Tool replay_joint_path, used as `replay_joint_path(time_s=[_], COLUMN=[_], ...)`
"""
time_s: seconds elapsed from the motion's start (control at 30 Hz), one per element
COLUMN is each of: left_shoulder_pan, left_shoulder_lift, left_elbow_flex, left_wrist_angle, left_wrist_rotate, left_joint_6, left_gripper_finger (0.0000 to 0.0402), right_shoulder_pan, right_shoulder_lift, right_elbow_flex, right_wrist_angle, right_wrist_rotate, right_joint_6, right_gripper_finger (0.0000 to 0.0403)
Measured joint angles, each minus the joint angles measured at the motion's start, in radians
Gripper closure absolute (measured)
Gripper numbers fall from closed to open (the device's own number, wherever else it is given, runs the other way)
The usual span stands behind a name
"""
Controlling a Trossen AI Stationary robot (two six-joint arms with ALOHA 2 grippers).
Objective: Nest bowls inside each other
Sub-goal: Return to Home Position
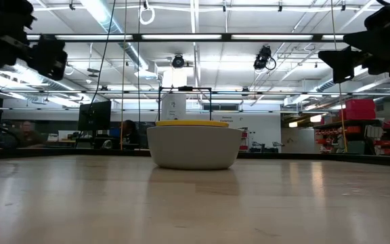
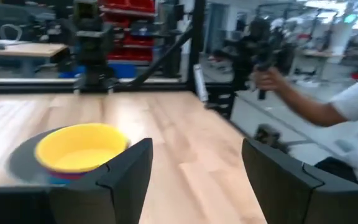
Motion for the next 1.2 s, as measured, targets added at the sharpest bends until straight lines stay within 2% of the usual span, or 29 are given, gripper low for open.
replay_joint_path(time_s=[0.07,0.27,0.47,0.73,0.97,1.2], left_shoulder_pan=[0.087,0.318,0.453,0.47,0.47,0.47], left_shoulder_lift=[0.0,0.0,0.0,0.0,0.001,0.001], left_elbow_flex=[0.0,0.0,0.0,-0.001,-0.002,-0.002], left_wrist_angle=[-0.031,-0.047,-0.038,-0.039,-0.043,-0.025], left_wrist_rotate=[0.047,0.088,0.162,0.162,0.063,0.045], left_joint_6=[0.016,0.041,0.056,0.061,0.077,0.121], left_gripper_finger=[0.0146,0.0146,0.0146,0.0143,0.0146,0.0144], right_shoulder_pan=[0.0,0.0,0.0,0.0,0.0,0.0], right_shoulder_lift=[0.0,0.0,0.0,0.001,0.001,0.001], right_elbow_flex=[0.0,0.0,0.0,0.0,0.0,0.0], right_wrist_angle=[0.001,0.0,-0.006,-0.011,-0.011,-0.011], right_wrist_rotate=[0.0,0.0,0.002,0.003,0.003,0.003], right_joint_6=[0.002,0.013,0.002,-0.025,-0.025,-0.025], right_gripper_finger=[0.0123,0.0135,0.0148,0.0165,0.0172,0.0176])
